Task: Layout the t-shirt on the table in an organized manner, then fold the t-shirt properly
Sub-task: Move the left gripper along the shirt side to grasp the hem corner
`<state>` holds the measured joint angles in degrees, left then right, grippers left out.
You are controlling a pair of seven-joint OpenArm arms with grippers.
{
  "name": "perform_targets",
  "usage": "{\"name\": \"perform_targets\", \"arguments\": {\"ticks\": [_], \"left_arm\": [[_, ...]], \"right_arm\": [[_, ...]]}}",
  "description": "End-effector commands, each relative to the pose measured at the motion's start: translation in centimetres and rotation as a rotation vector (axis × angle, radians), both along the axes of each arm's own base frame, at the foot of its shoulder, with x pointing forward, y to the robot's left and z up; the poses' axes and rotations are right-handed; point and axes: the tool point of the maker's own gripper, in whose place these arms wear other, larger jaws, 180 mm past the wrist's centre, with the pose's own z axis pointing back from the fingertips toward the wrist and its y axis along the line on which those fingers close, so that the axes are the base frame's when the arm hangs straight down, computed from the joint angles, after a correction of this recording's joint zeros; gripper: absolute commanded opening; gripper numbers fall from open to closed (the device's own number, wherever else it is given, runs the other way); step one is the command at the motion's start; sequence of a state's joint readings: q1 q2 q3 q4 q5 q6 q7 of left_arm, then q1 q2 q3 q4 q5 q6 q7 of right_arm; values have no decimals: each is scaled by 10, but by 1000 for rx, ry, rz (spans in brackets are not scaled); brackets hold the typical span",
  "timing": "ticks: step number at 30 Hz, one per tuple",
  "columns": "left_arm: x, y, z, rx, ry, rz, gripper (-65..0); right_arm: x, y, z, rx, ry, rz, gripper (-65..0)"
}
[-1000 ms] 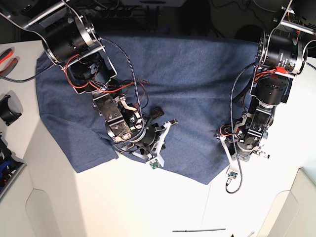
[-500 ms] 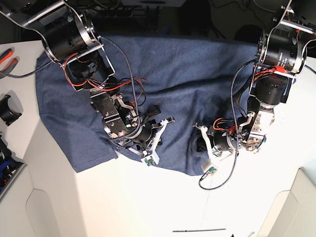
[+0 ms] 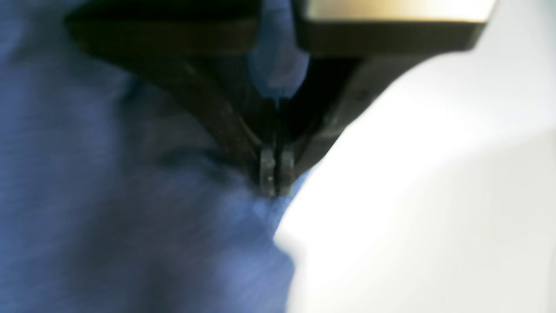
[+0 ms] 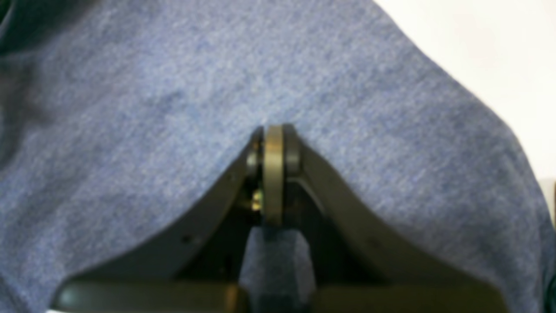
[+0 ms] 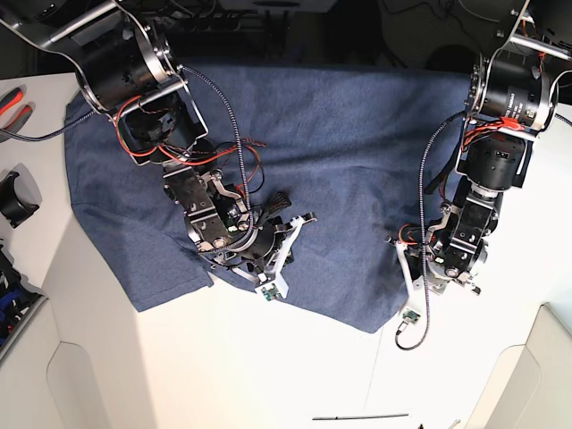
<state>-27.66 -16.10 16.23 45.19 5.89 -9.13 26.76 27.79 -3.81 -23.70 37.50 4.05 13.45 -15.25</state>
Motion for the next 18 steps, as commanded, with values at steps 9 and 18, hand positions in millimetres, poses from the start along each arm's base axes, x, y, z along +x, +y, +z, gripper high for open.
{"name": "perform_targets", "arguments": {"ticks": [9,18], "left_arm": [[30,60,55,183,-232,138,-650],[47,23,70,-332,-276,119,-650]], "right_arm": [[-10,-9,-11,-59,64,9,-650],[-11,-9,-11,-60,65,9,-650]]}}
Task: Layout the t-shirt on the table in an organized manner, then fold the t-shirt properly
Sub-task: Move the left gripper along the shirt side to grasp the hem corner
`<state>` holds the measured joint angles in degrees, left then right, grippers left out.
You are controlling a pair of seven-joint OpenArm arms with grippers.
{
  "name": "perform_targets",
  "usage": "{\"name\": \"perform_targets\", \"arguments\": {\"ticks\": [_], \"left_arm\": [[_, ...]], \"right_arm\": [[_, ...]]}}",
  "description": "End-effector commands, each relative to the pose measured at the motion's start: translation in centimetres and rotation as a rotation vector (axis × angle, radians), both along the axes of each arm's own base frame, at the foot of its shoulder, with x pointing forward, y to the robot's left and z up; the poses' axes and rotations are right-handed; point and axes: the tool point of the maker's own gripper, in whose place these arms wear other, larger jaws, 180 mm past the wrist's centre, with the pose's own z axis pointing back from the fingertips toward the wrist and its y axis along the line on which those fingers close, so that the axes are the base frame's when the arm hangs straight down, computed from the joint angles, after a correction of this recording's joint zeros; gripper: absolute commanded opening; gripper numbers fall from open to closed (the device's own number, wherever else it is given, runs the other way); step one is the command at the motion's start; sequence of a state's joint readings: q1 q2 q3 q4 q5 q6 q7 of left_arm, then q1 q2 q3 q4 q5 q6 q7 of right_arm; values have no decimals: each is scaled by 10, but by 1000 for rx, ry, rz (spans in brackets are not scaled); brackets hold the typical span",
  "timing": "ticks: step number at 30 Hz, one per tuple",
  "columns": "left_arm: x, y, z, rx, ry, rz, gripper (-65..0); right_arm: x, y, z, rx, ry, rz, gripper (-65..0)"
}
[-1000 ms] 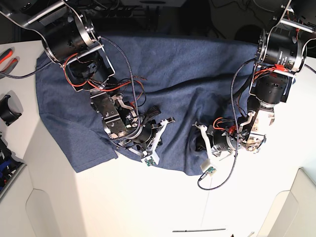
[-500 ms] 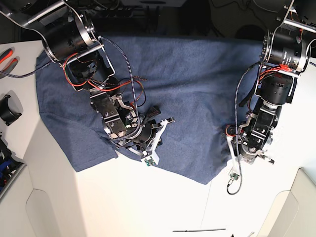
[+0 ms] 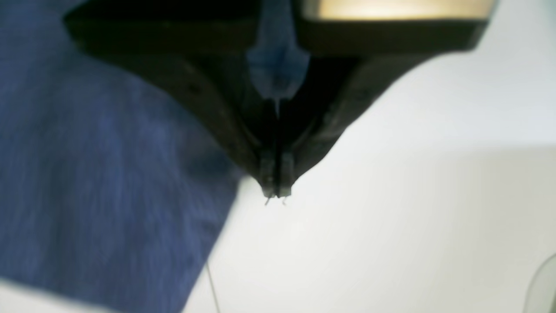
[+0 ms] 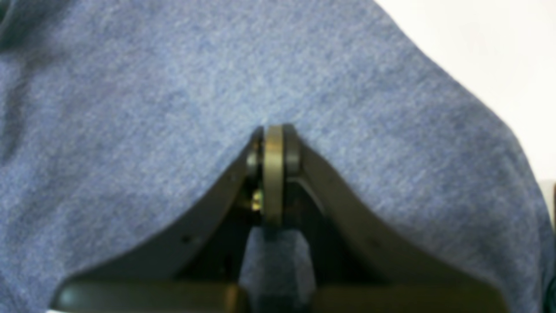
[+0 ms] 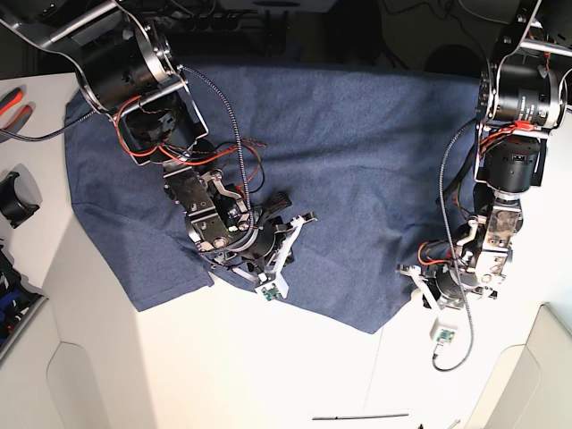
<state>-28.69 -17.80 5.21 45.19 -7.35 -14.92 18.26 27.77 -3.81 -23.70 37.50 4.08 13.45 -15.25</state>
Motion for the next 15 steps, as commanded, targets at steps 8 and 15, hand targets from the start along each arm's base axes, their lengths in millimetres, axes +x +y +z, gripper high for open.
{"name": "perform_targets", "arguments": {"ticks": [8,15], "left_arm": [[33,39,84,-416,-238,152,-494],[20,40,62,-426,-198,174,-489]], "right_arm": [[-10,-9,-11,-60,64,9,-650],[-10,-9,-11,-59,64,9,-650]]}}
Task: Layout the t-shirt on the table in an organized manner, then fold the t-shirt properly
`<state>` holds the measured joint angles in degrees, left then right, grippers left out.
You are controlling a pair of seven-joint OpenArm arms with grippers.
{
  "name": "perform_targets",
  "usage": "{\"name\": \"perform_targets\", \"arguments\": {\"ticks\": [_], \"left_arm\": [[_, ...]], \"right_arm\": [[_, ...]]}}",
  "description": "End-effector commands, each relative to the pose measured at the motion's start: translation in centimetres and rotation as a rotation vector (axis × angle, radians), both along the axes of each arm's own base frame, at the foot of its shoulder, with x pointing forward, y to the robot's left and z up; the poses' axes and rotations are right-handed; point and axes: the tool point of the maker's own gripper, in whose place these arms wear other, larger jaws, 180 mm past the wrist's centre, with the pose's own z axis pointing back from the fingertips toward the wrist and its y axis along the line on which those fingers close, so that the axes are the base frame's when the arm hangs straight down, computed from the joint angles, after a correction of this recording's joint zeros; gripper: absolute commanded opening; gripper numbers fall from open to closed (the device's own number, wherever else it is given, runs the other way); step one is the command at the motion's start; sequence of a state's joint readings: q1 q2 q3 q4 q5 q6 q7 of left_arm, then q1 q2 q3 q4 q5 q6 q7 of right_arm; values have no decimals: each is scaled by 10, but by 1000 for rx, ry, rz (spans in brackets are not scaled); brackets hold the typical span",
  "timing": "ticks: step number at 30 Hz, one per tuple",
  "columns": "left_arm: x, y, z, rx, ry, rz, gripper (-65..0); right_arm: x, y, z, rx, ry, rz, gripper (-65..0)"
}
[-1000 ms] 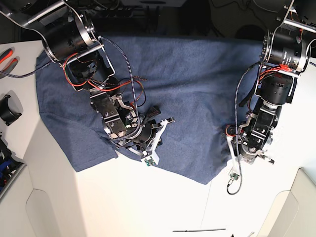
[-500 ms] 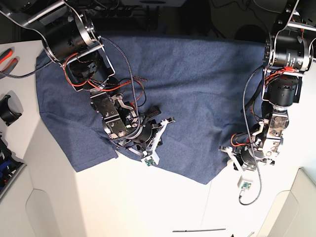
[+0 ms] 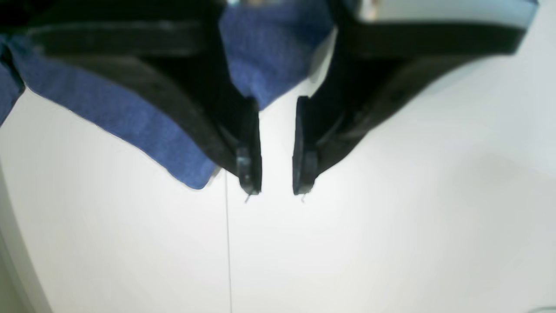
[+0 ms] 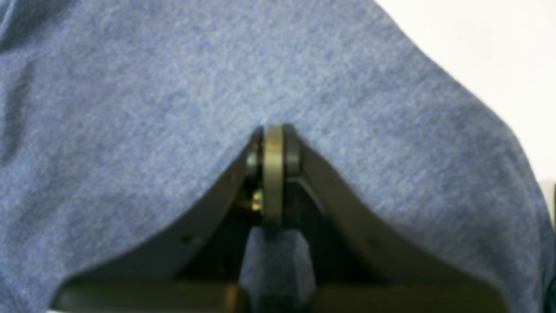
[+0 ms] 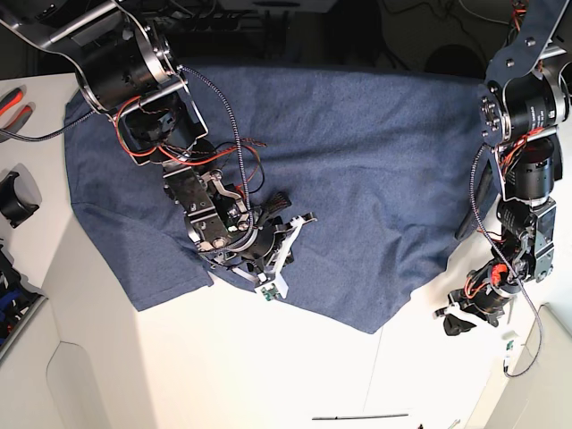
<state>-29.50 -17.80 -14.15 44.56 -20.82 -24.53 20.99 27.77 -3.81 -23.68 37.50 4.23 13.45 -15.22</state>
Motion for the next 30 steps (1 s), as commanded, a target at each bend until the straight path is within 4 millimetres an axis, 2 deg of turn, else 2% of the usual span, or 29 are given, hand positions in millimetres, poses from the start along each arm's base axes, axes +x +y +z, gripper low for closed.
{"name": "perform_targets", "arguments": {"ticks": [1,15,30], "left_arm": [[12,5,22,-1,-62,5,-489],[1,-26,-18,-69,10,-4,-489],[2,-54,-25,-111,17,-32,-489]], "right_arm": [[-10,-9,-11,-62,63,10,-650],[-10,-9,-11,-62,63,10,-650],[-10,-9,-11,-61,63,10,-650]]}}
